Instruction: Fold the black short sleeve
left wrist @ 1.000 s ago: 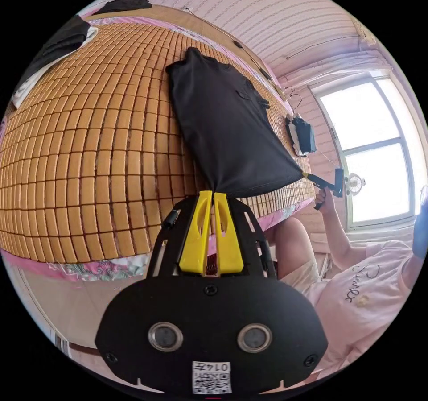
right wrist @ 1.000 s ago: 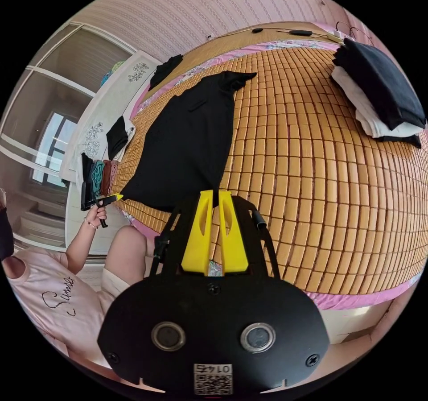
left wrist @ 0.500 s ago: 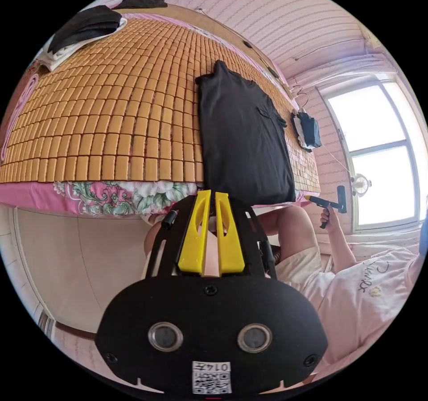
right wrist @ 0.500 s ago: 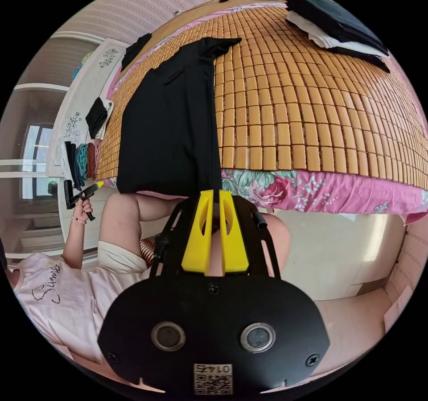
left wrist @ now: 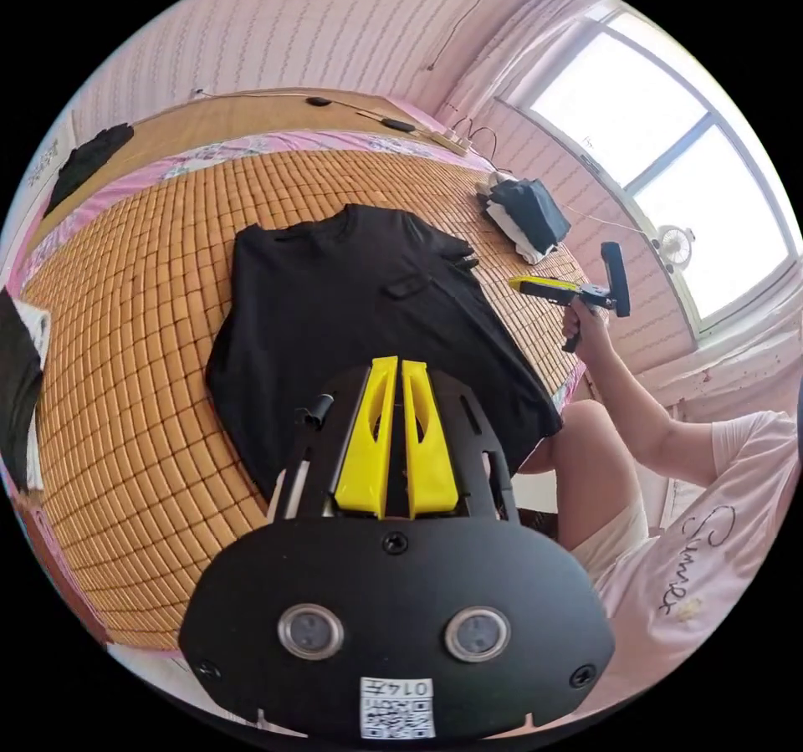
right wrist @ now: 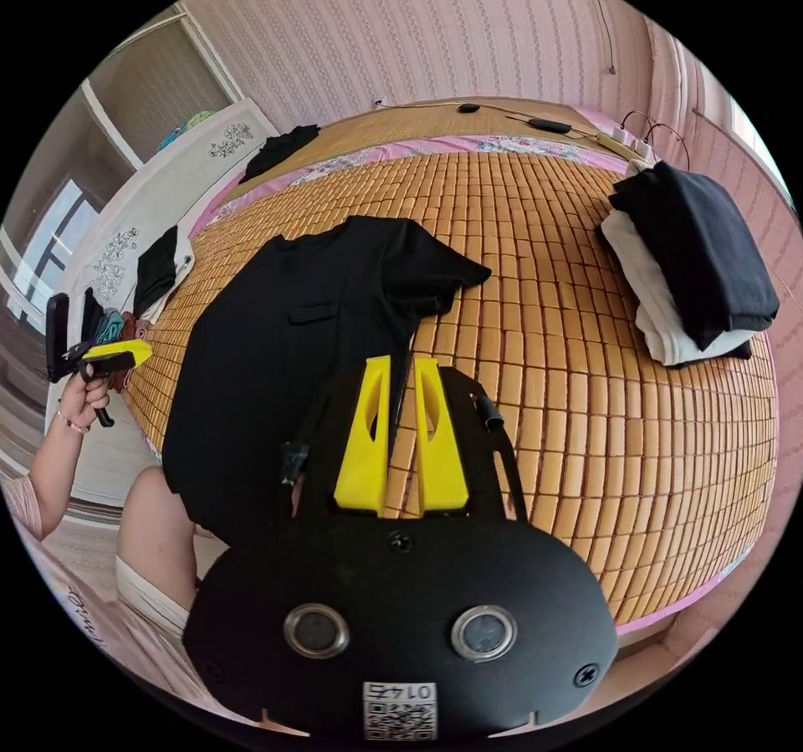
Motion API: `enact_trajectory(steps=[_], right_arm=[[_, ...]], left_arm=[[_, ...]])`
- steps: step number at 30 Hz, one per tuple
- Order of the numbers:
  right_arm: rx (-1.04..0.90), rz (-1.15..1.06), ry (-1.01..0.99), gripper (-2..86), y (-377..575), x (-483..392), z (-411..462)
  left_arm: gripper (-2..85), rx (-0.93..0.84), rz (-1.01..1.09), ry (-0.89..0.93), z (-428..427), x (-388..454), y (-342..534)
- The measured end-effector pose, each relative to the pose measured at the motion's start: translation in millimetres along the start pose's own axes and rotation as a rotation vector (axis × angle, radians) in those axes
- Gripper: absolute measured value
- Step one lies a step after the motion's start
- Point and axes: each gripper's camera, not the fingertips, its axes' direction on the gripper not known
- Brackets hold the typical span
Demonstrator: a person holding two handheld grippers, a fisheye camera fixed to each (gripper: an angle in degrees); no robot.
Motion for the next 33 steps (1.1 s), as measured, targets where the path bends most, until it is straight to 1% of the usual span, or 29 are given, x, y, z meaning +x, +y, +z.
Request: enact_trajectory(steps=[1,3,4,6,8,10,12,15,16,18,20,26,28,31,33], right_arm=[[0.018,-0.014,0.011,6.0,-8.2,0.1,8.2],[0.046,-0.051,0.020,6.9,-16.3,0.0,18.6],[0.074,-0.073,0.029,7.6,-18.2,0.3,23.9],[0.109,-0.066,0.051,6.9,-17.5,2.4,31.3],[0.131,-0.032,0.117,1.1,-16.1,5.7,41.5],[0.120,-0.028,0.136,0.0,-21.1,6.7,45.2],[0.107,-0.031,0.105,-0.4,-25.2,9.4,49.2],[0.079,-0.019,-0.040,-0.4,-26.6,20.0,63.0],[0.068,-0.011,-0.045,-0.4,-28.3,22.2,67.1],[0.065,-0.027,0.005,-0.4,-29.8,20.6,71.3],[0.012,-0.046,0.025,-0.5,-32.8,18.0,79.8],[0.008,-0.025,-0.039,-0.7,-35.4,22.0,84.4],[0.009,-0.023,-0.046,-0.7,-35.9,20.9,85.6],[0.013,-0.021,-0.044,-0.7,-36.8,17.1,87.5],[0.030,-0.014,-0.041,-0.7,-35.8,15.0,86.0]], left_arm=[[-1.0,0.000,0.019,0.006,6.6,5.8,-17.3],[-0.9,-0.004,0.102,0.018,37.3,32.6,-87.8],[-0.9,-0.008,0.119,0.015,45.6,39.4,-104.6],[-0.7,-0.022,0.186,-0.016,79.6,66.8,-166.2],[-0.3,-0.035,0.231,-0.032,104.5,85.8,-205.3],[0.9,-0.054,0.263,-0.042,129.5,102.8,-238.0],[4.3,-0.121,0.271,-0.039,165.2,119.0,-271.0],[5.3,-0.220,0.267,-0.066,203.3,133.2,-291.3],[5.2,-0.236,0.274,-0.082,208.9,136.0,-293.1],[2.4,-0.267,0.308,-0.154,222.3,145.0,-295.5],[0.3,-0.222,0.284,-0.196,218.6,146.8,-296.9],[-0.8,-0.109,0.187,-0.226,212.8,141.4,-290.6],[-0.6,-0.088,0.142,-0.210,212.2,137.7,-287.1],[0.2,-0.081,0.059,-0.119,207.7,126.5,-281.7],[0.6,-0.007,0.056,-0.052,181.0,121.9,-270.4]])
